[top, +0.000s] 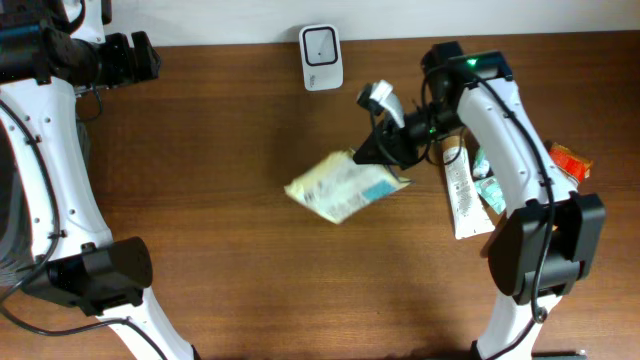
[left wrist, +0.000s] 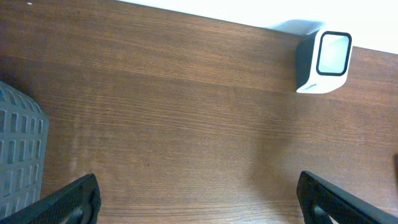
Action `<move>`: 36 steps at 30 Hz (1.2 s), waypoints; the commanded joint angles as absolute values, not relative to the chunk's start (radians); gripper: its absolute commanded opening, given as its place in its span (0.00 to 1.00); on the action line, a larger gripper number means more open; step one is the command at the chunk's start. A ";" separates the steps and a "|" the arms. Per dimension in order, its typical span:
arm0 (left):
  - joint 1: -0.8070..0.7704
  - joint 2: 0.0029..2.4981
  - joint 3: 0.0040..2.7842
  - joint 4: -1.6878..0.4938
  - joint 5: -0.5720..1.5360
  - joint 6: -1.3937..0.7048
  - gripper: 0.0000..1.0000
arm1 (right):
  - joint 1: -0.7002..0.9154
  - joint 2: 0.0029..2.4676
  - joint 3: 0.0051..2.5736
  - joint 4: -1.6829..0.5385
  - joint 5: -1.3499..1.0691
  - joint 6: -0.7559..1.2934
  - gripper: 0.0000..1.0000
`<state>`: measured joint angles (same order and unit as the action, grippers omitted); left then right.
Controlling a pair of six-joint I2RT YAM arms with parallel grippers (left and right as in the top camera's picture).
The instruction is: Scan the item barcode
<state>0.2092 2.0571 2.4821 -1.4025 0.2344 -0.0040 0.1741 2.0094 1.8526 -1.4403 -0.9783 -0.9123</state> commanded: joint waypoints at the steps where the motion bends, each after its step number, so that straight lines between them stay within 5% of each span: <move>1: 0.212 2.064 2.484 -1.401 0.235 0.004 0.99 | 0.216 2.053 1.820 -1.372 -0.833 -0.764 0.04; 3: 0.212 2.064 2.484 -1.401 0.235 0.004 0.99 | 0.218 2.093 1.811 -1.271 -0.677 -0.569 0.10; 7: 0.212 2.064 2.484 -1.401 0.235 0.004 0.99 | 0.216 2.156 1.808 -1.242 -0.490 -0.400 0.77; 13: 0.212 2.064 2.484 -1.401 0.235 0.004 0.99 | 0.216 2.168 1.749 -1.224 -0.290 -0.116 1.00; 18: 0.212 2.064 2.484 -1.401 0.235 0.004 0.99 | 0.216 2.169 1.629 -1.178 -0.356 -0.115 0.98; 23: 0.212 2.064 2.484 -1.401 0.235 0.004 0.99 | 0.245 2.169 1.434 -1.026 -0.384 -0.101 0.81; 25: 0.212 2.064 2.484 -1.401 0.235 0.004 0.99 | 0.261 2.169 1.351 -0.937 -0.265 0.008 0.64; 29: 0.212 2.064 2.484 -1.401 0.235 0.004 0.99 | 0.270 2.169 1.303 -0.869 -0.195 0.063 0.04; 36: 0.212 2.064 2.484 -1.401 0.235 0.004 0.99 | 0.266 2.072 1.411 -0.858 -0.511 -0.112 0.04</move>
